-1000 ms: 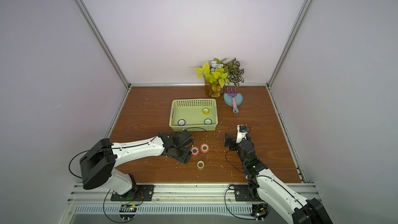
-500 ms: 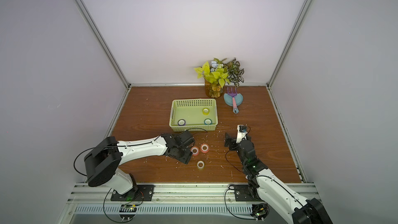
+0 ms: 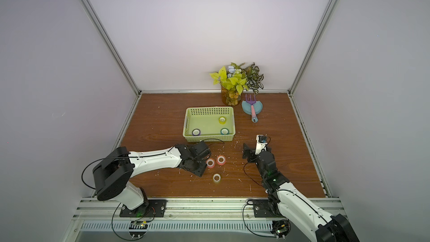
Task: Put the transparent tape into the storage box
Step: Pick up the tape from the center of the board.
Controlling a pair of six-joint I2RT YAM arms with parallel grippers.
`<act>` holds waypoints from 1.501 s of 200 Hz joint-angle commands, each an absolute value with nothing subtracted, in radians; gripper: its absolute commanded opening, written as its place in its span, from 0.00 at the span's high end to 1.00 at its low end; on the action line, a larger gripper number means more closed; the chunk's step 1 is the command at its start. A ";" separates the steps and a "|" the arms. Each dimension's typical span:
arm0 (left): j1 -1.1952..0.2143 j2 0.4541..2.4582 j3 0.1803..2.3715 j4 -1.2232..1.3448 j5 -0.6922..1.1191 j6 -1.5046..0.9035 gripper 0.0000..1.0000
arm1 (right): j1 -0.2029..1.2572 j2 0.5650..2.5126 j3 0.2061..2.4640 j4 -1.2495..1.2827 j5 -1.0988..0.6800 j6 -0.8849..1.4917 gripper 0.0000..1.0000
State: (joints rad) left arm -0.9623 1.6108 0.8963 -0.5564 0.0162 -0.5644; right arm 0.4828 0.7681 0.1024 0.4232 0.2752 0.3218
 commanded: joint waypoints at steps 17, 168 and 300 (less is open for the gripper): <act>-0.978 1.636 0.870 -0.569 0.026 -0.561 0.41 | 0.485 0.764 0.141 0.466 0.267 0.327 0.01; -1.006 1.634 0.900 -0.599 -0.007 -0.583 0.49 | 0.485 0.764 0.141 0.466 0.270 0.327 0.01; -0.942 1.504 1.066 -0.702 -0.015 -0.524 0.51 | 0.484 0.761 0.139 0.465 0.271 0.328 0.01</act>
